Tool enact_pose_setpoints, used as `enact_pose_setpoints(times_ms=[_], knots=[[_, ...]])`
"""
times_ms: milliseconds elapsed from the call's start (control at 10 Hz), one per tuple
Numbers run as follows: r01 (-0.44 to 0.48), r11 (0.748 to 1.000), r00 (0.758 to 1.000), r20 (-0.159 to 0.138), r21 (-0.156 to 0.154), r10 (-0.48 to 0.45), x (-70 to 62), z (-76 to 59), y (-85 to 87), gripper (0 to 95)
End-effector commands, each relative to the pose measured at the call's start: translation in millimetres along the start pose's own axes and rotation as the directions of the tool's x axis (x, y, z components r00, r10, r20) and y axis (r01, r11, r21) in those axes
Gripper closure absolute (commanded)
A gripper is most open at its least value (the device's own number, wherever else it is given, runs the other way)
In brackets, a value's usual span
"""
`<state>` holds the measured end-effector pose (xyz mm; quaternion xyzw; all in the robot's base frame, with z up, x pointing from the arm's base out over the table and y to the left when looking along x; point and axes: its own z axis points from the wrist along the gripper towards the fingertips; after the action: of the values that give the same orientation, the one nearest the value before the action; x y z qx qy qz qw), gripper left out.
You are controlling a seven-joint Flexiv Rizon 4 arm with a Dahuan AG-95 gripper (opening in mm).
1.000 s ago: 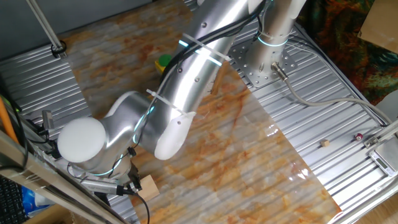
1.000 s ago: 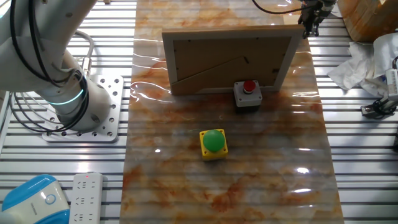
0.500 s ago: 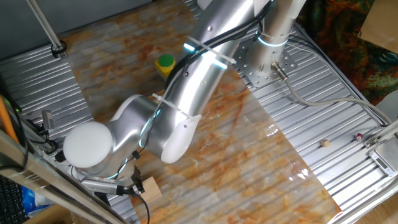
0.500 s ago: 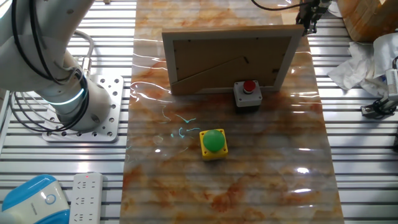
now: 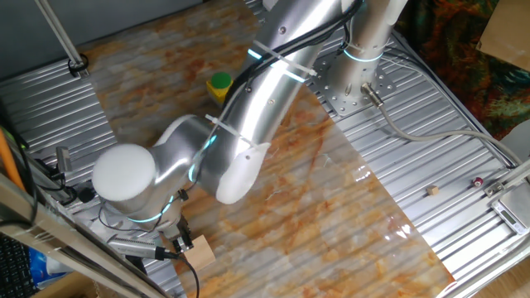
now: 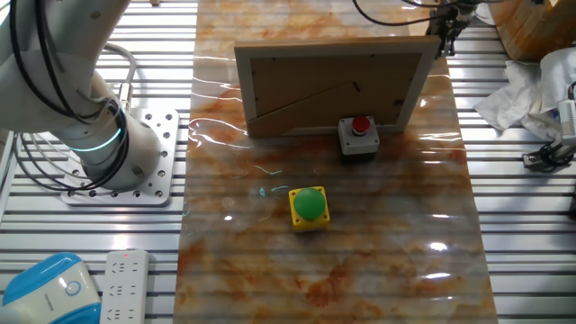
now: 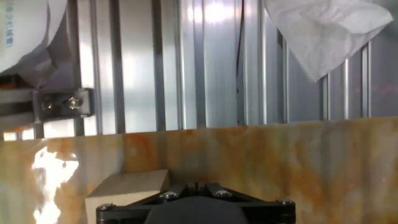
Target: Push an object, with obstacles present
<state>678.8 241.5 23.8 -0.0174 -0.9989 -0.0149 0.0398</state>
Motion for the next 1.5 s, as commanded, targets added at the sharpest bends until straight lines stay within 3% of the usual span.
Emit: enact_pose_setpoints(times_ms=[100, 700, 800, 1100, 1500], knots=[[0.003, 1.000, 1.000, -0.003, 0.011, -0.003, -3.7, -1.8, -3.1, 95.0], [-0.009, 1.000, 1.000, -0.003, 0.003, 0.009, -8.4, -12.2, -15.3, 95.0], [-0.019, 1.000, 1.000, -0.002, -0.016, 0.019, -10.0, -14.4, -17.5, 95.0], [-0.031, 0.999, 0.999, 0.005, -0.031, 0.031, -16.3, -23.1, -15.0, 95.0], [-0.035, 0.997, 0.999, 0.021, -0.065, 0.036, -15.2, -20.0, -12.1, 95.0]])
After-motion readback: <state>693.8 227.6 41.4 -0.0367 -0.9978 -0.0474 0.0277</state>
